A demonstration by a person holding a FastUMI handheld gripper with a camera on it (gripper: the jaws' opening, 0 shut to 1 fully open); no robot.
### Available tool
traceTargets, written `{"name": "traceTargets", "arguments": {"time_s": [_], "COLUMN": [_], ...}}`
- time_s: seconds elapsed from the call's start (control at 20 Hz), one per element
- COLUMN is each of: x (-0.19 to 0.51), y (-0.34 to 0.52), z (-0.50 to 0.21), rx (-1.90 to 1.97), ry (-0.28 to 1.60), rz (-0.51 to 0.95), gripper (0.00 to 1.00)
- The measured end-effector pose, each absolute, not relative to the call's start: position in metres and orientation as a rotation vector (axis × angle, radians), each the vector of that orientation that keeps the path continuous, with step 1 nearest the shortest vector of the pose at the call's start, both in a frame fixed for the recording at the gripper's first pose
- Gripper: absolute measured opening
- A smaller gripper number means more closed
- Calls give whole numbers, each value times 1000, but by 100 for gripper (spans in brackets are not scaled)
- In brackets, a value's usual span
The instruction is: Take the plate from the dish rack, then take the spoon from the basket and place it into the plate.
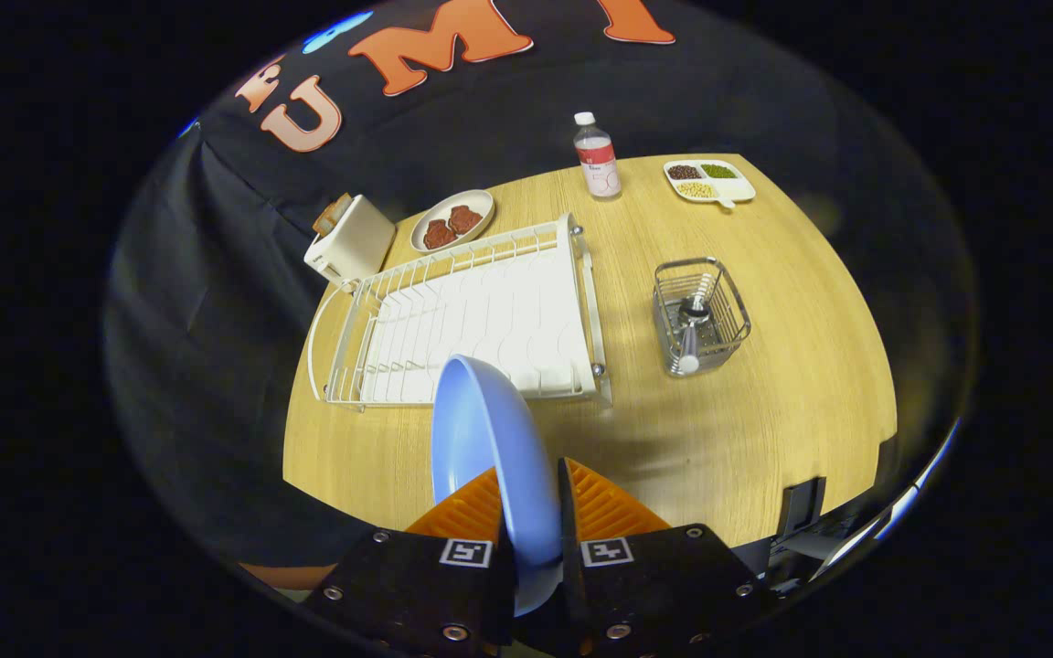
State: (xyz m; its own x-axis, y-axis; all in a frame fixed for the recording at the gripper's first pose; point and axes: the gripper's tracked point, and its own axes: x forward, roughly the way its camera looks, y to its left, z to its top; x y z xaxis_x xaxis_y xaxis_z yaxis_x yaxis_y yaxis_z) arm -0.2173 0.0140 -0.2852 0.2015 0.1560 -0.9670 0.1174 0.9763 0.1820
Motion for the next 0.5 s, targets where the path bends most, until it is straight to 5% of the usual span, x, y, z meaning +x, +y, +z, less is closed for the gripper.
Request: {"name": "traceTargets", "arguments": {"time_s": [0.5], "x": [-255], "y": [10], "z": [-359], "rx": [233], "ry": [1441], "rz": [40], "gripper": [23]}}
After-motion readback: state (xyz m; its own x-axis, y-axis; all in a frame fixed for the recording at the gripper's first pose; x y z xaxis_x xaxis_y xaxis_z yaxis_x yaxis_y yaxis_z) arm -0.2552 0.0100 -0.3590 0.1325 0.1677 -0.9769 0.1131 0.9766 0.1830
